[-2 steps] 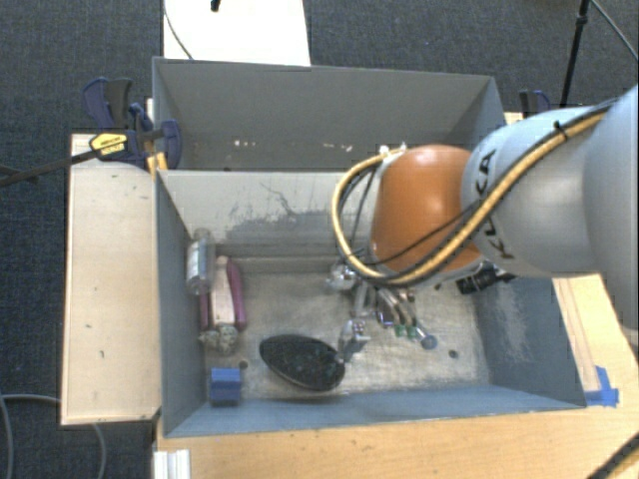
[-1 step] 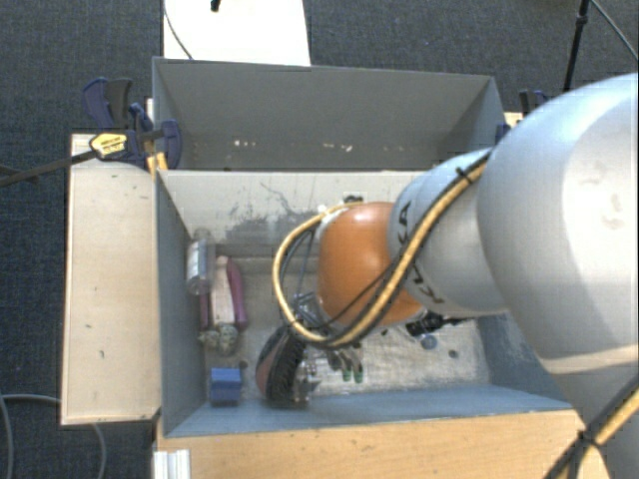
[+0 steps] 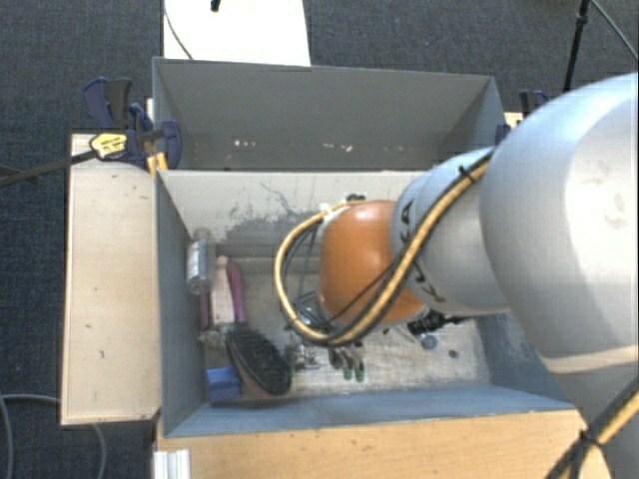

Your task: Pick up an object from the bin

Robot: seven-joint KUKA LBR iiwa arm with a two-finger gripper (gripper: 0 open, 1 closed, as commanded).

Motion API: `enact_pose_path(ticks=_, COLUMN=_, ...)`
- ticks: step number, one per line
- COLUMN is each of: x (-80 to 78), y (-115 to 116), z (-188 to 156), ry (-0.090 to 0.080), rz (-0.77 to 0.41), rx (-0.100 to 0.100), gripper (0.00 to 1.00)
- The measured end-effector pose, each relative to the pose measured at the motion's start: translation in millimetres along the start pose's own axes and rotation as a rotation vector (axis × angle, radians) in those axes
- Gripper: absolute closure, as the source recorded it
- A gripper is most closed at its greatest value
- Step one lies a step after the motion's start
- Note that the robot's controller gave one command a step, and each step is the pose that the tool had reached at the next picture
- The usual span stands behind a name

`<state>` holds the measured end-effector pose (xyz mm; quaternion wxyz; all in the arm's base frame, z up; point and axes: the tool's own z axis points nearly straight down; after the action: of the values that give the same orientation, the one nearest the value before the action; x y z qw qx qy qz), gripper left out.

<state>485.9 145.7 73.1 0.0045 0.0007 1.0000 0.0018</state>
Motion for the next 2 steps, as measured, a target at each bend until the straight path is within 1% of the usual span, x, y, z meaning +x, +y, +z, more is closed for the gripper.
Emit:
enact_pose_path(ticks=1, x=1.7, y=-0.2, z=1.6, ry=0.005, rz=0.001, rx=0.001, gripper=0.0)
enact_pose_path(ticks=2, x=-40.6, y=53.3, z=-62.8, ry=0.0, rz=-0.129, rx=-0.001, gripper=0.0)
